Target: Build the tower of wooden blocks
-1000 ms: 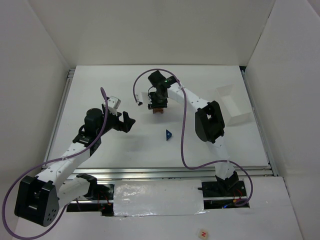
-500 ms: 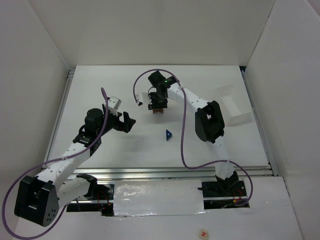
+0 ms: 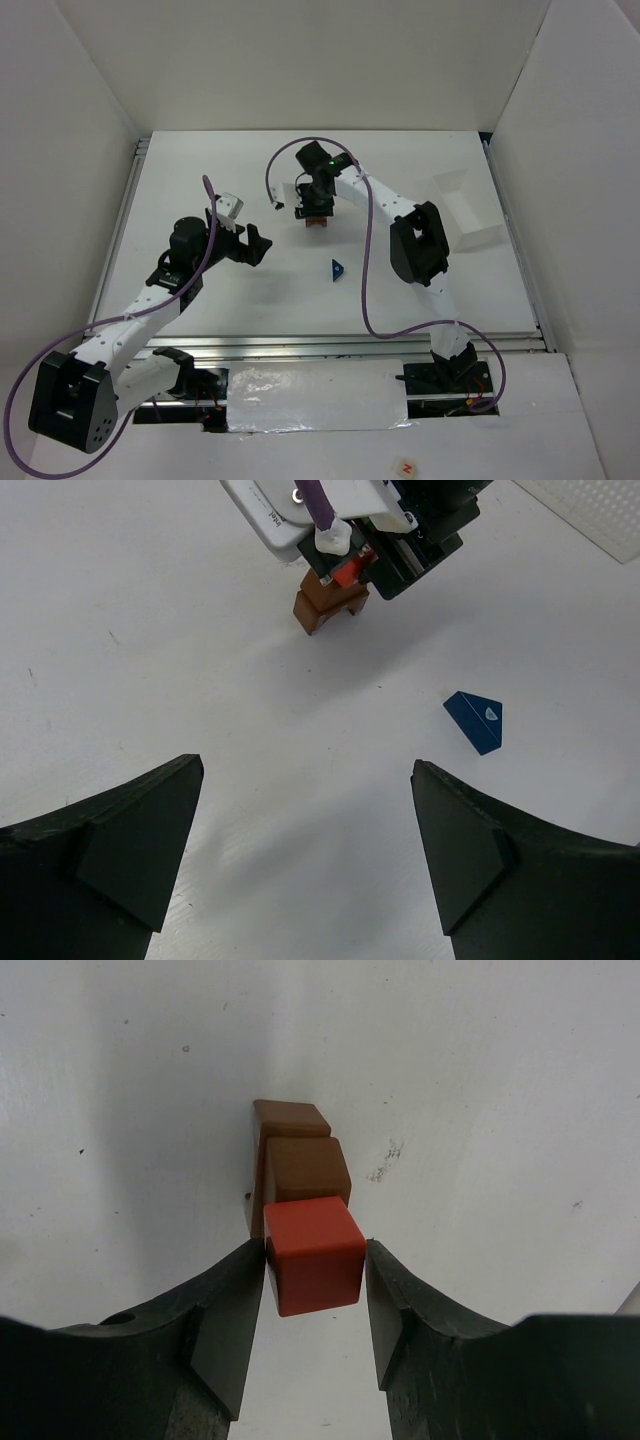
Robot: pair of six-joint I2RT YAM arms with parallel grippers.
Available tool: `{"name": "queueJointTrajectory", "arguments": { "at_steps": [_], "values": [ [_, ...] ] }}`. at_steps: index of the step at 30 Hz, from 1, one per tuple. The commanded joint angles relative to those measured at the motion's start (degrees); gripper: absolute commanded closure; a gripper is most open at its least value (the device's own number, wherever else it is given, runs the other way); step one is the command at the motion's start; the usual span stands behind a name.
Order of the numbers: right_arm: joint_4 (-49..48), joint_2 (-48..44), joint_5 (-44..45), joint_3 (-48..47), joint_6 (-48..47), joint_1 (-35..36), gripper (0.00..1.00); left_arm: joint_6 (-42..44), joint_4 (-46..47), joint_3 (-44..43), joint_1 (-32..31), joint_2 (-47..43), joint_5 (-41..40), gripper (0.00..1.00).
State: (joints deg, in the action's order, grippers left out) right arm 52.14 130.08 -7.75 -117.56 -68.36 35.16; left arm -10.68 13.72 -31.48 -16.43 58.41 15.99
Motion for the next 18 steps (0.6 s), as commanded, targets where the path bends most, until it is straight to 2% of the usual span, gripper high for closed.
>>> {"name": "queueJointTrajectory", "arguments": {
  "at_steps": [1,18],
  "values": [
    [-2.13,-1.67,-0.86,-0.22,0.77,0.97,0.48,0.39,2.02,-0.51,-0.27,-0.32,1.24,0.01],
    [-4.32,-1.67,-0.52,0.22,1.47,1.14,0.5,0.48,2.02,-0.42,-0.45,-0.4,1.24,0.01]
  ]
}}
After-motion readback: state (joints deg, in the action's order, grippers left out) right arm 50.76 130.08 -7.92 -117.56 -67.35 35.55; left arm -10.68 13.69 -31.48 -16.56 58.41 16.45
